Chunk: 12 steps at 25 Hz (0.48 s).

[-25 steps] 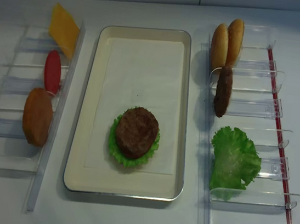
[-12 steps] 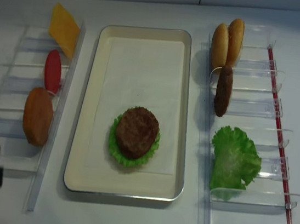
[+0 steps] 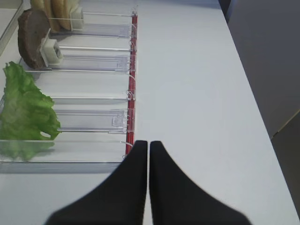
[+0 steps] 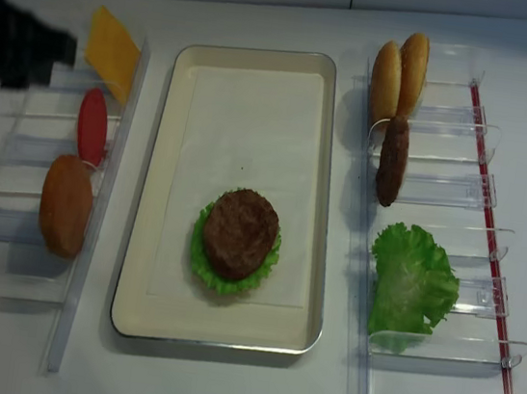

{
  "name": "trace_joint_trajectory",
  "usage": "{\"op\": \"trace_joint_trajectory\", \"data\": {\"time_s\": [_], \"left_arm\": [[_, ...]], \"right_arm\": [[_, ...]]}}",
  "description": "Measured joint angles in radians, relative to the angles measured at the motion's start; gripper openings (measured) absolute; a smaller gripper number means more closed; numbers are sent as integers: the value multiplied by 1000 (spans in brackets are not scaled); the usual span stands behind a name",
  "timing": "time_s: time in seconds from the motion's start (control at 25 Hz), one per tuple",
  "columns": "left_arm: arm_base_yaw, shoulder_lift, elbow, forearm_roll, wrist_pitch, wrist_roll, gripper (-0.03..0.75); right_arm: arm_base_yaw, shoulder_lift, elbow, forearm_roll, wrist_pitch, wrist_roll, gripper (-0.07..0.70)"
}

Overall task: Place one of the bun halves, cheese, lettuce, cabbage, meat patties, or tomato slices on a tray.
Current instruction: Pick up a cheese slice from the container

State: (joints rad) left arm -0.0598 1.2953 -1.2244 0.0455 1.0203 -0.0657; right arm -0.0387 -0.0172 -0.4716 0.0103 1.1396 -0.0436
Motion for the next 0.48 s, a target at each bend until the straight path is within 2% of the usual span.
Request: {"op": "trace_joint_trajectory", "data": {"time_s": [0.28,0.48], "left_arm": [[7,311,-279,0,5,0,263],[55,463,-402,0,21,10,263]], "right_arm": [[0,0,0,0,0,0,203],[0,0,0,0,0,0,203]]}}
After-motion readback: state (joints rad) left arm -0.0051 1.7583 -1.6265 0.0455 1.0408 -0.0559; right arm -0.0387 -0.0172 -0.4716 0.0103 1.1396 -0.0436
